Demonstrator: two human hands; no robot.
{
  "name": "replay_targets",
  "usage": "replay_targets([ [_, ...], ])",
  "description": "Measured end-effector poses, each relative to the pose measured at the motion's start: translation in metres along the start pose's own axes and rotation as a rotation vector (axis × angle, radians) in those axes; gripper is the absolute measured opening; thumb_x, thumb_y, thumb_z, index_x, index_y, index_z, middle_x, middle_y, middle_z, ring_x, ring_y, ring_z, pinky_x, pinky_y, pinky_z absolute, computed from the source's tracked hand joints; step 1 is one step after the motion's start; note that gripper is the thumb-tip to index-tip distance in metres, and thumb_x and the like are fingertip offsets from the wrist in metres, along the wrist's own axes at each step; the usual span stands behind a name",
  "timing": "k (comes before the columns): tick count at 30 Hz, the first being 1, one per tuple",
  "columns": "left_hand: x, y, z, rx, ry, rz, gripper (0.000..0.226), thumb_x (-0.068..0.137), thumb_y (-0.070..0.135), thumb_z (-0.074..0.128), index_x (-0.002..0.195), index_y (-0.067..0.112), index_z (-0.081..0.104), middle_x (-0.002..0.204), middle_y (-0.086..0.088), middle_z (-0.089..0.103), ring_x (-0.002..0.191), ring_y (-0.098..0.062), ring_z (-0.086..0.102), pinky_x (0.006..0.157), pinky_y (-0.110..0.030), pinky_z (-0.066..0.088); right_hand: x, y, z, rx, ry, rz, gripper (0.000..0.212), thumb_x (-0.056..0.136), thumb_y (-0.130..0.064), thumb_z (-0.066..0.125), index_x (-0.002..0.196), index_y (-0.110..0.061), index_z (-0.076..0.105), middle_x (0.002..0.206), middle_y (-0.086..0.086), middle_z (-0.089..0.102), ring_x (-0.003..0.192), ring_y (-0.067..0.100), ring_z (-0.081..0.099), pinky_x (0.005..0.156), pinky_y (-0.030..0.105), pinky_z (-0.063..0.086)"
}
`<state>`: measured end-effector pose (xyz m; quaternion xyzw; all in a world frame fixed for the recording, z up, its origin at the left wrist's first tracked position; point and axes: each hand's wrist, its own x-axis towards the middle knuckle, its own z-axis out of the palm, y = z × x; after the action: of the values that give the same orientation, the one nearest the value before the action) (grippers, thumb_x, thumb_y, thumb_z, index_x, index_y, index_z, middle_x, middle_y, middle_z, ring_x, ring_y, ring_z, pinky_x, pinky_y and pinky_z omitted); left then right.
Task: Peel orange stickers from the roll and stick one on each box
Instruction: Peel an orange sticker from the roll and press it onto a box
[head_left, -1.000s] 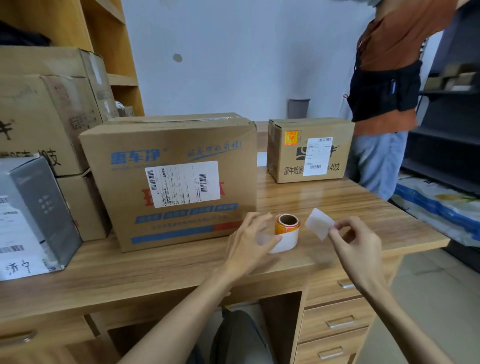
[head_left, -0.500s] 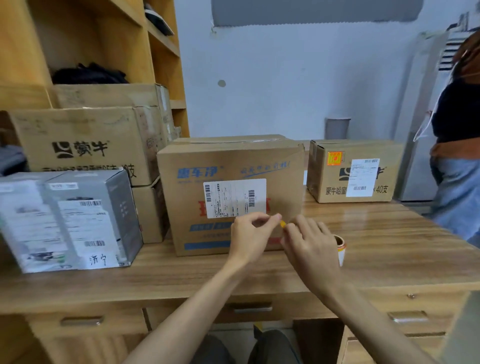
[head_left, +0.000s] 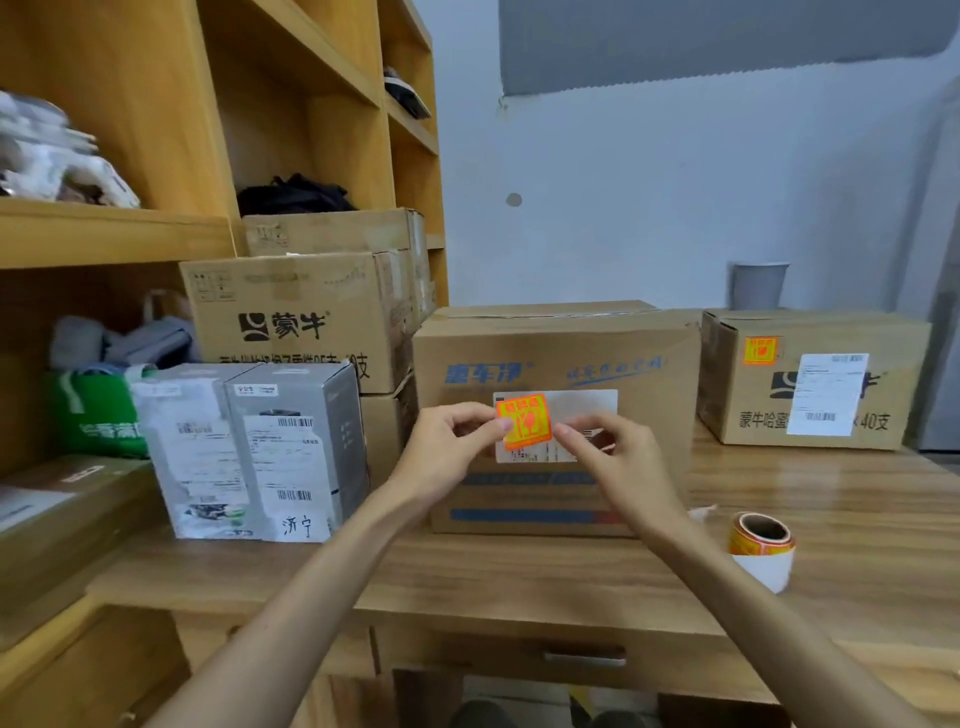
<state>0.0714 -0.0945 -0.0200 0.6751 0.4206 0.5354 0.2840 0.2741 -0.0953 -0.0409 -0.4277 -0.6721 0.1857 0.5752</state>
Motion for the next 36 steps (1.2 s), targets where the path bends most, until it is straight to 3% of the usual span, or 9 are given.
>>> replay_targets([
  [6, 0.01, -0.01, -0.03, 0.119, -0.004, 0.074, 0.007, 0.088, 0.023, 0.077, 0.091, 0.017, 0.08, 0.09, -0.017, 0.07, 0.078, -0.016, 0.055, 0.076, -0.034, 0.044, 0.021, -0.015, 0.03, 0.166, -0.062, 0.054, 0.011, 0.088, -0.025, 0.074, 0.083, -0.016, 0.074, 0.071, -0.012, 0.066, 0.061, 0.0, 0.052, 0.063, 0.021, 0.043],
  [8, 0.013, -0.013, -0.037, 0.116, 0.027, 0.088, 0.007, 0.087, 0.024, 0.079, 0.089, 0.018, 0.081, 0.092, -0.009, 0.069, 0.079, -0.012, 0.056, 0.077, -0.032, 0.044, 0.027, -0.018, 0.036, 0.185, -0.076, 0.066, 0.012, 0.086, -0.024, 0.076, 0.078, -0.017, 0.072, 0.067, -0.016, 0.063, 0.063, 0.002, 0.052, 0.064, 0.023, 0.041],
  [14, 0.028, -0.011, -0.054, 0.295, 0.191, 0.202, 0.007, 0.087, 0.034, 0.078, 0.081, 0.033, 0.079, 0.125, 0.019, 0.06, 0.127, -0.003, 0.048, 0.106, -0.038, 0.043, 0.05, -0.028, 0.058, -0.284, 0.089, -0.333, 0.013, 0.085, -0.028, 0.075, 0.075, -0.021, 0.07, 0.117, -0.007, 0.063, 0.113, 0.012, 0.045, 0.091, 0.026, 0.028],
  [21, 0.055, -0.015, -0.072, 0.288, 0.308, 0.188, 0.009, 0.086, 0.028, 0.08, 0.078, 0.031, 0.079, 0.145, 0.018, 0.053, 0.14, -0.005, 0.041, 0.116, -0.047, 0.035, 0.085, -0.036, 0.091, -0.343, 0.081, -0.42, 0.014, 0.085, -0.017, 0.072, 0.073, -0.016, 0.066, 0.142, 0.003, 0.056, 0.138, 0.016, 0.042, 0.121, 0.041, 0.015],
  [23, 0.059, -0.019, -0.073, 0.286, 0.301, 0.143, 0.006, 0.087, 0.027, 0.079, 0.081, 0.026, 0.08, 0.145, 0.017, 0.054, 0.136, -0.002, 0.043, 0.119, -0.033, 0.032, 0.091, -0.032, 0.1, -0.358, 0.065, -0.403, 0.013, 0.086, -0.017, 0.072, 0.074, -0.016, 0.066, 0.14, 0.004, 0.058, 0.139, 0.017, 0.043, 0.123, 0.04, 0.012],
  [25, 0.061, -0.022, -0.073, 0.344, 0.303, 0.111, 0.009, 0.088, 0.027, 0.078, 0.084, 0.019, 0.081, 0.142, 0.014, 0.057, 0.128, 0.0, 0.045, 0.104, 0.004, 0.017, 0.094, -0.027, 0.105, -0.381, 0.076, -0.393, 0.012, 0.085, -0.018, 0.073, 0.075, -0.017, 0.067, 0.135, 0.004, 0.062, 0.134, 0.016, 0.047, 0.123, 0.039, 0.012],
  [26, 0.061, -0.023, -0.072, 0.363, 0.311, 0.102, 0.01, 0.088, 0.027, 0.078, 0.084, 0.018, 0.081, 0.139, 0.012, 0.06, 0.127, -0.003, 0.048, 0.091, 0.011, 0.012, 0.095, -0.025, 0.107, -0.394, 0.088, -0.397, 0.011, 0.084, -0.019, 0.074, 0.075, -0.018, 0.067, 0.131, 0.003, 0.064, 0.131, 0.016, 0.049, 0.122, 0.038, 0.012],
  [30, 0.065, -0.031, -0.071, 0.346, 0.339, 0.095, 0.006, 0.087, 0.03, 0.079, 0.081, 0.027, 0.079, 0.123, 0.012, 0.066, 0.124, -0.01, 0.053, 0.088, -0.008, 0.031, 0.097, -0.02, 0.11, -0.421, 0.14, -0.426, 0.011, 0.082, -0.019, 0.076, 0.075, -0.019, 0.067, 0.12, 0.0, 0.066, 0.121, 0.016, 0.054, 0.121, 0.036, 0.016],
  [36, 0.07, -0.036, -0.069, 0.473, 0.386, 0.203, 0.014, 0.086, 0.035, 0.078, 0.081, 0.022, 0.08, 0.104, 0.013, 0.062, 0.106, -0.005, 0.048, 0.081, -0.005, 0.029, 0.099, -0.015, 0.113, -0.444, 0.203, -0.458, 0.012, 0.082, -0.018, 0.075, 0.075, -0.017, 0.065, 0.115, 0.0, 0.067, 0.115, 0.016, 0.053, 0.117, 0.034, 0.02],
])
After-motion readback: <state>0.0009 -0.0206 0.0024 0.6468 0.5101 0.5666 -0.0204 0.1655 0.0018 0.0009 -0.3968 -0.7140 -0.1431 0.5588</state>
